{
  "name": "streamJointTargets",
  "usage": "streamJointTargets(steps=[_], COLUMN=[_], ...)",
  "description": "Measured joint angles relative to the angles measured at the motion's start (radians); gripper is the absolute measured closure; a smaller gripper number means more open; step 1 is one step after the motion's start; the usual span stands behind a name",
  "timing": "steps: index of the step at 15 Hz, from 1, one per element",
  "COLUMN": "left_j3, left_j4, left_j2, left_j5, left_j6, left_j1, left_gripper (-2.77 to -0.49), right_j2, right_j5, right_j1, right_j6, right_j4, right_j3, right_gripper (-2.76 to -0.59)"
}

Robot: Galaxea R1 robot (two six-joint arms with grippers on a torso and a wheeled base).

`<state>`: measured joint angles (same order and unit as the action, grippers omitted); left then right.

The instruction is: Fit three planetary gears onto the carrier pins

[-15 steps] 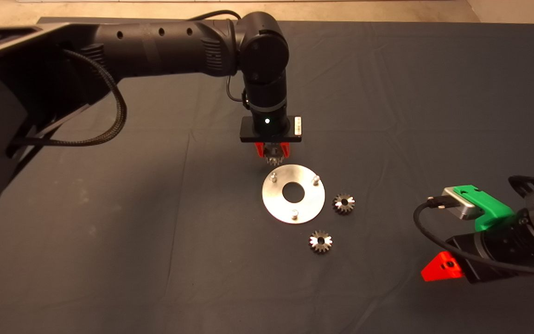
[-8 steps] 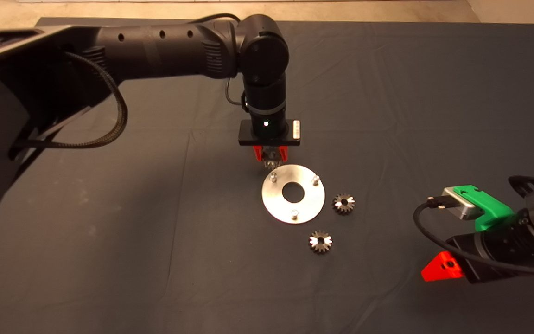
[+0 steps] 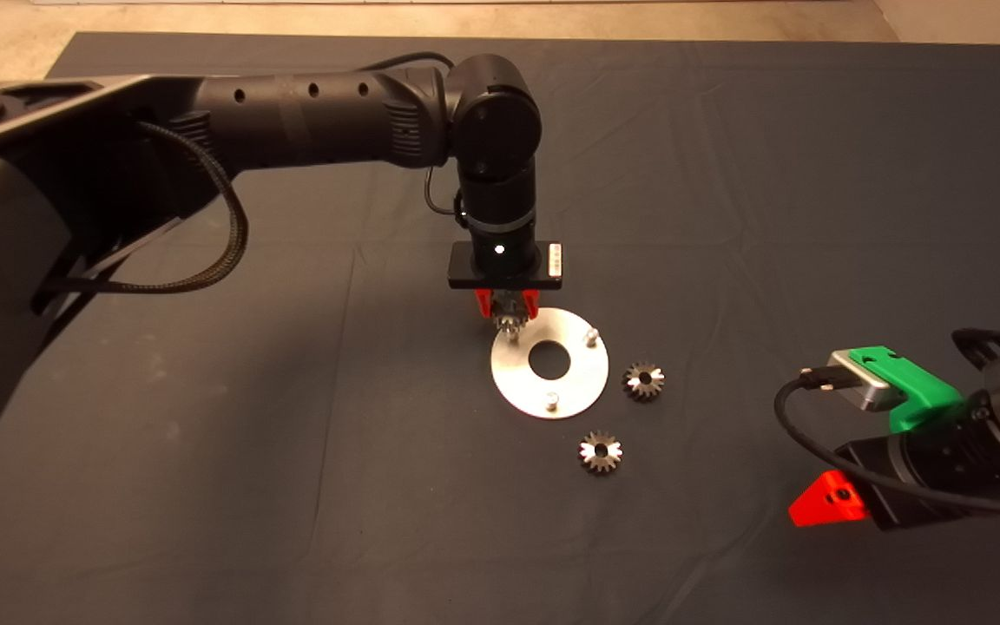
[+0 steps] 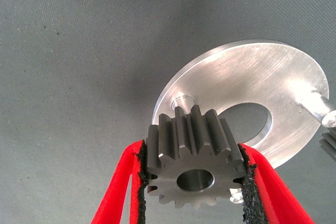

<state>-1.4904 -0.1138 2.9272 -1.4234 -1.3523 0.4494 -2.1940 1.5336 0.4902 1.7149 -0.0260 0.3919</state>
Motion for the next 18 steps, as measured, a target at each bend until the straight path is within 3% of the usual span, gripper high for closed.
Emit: streamJointTargets(steps=[2,5,18], left_j3=[0.0,0.0,0.0], left_j4=[0.0,0.001,-0.003], left_j2=[0.006,0.009,0.009], left_j5=[0.0,0.0,-0.01], left_j6=[0.0,0.0,0.02], left_j1=[-0.006,-0.035,-0.033], left_gripper=[-0.88,-0.89,-0.88], right_j2=[0.0,0.0,0.0], right_j5=[0.0,0.0,0.0], right_j1=[0.0,0.0,0.0], right_j6=[0.0,0.0,0.0], right_j4=[0.0,0.0,0.0], right_j3=[0.0,0.0,0.0], right_gripper=[-2.46,-2.46,-2.46])
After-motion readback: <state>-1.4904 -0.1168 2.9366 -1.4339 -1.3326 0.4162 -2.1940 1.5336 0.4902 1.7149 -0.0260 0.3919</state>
